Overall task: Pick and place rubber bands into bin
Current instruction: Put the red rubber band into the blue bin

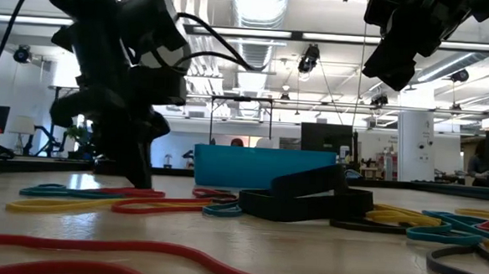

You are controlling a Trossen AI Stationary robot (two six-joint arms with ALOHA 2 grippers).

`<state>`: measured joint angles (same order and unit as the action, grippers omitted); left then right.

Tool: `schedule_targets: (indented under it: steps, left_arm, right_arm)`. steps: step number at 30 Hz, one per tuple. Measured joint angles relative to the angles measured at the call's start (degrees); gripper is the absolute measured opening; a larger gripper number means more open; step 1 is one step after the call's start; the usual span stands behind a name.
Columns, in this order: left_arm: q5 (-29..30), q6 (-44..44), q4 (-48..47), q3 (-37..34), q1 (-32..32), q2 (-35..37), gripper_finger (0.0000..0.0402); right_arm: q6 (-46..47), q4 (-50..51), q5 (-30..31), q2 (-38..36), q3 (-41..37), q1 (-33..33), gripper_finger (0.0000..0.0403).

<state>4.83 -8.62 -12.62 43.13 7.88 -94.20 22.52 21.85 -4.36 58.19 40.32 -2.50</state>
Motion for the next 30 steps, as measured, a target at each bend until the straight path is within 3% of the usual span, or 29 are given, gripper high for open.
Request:
schedule_targets:
  steps: [6,21,30]
  left_arm:
    - [10.4,0.6,0.1,2.4,-0.4,4.6,0.0000]
    - [27.1,11.9,1.2,12.0,-0.4,15.6,0.0000]
    - [30.5,19.5,2.3,17.0,-6.5,15.5,0.0000]
  right_arm:
    - [0.0,0.0,0.0,0.0,0.0,0.0,0.0058]
    - [0.0,-0.2,0.0,0.0,0.0,0.0,0.0059]
    - [-0.2,-0.3,1.8,0.0,0.0,0.0,0.0059]
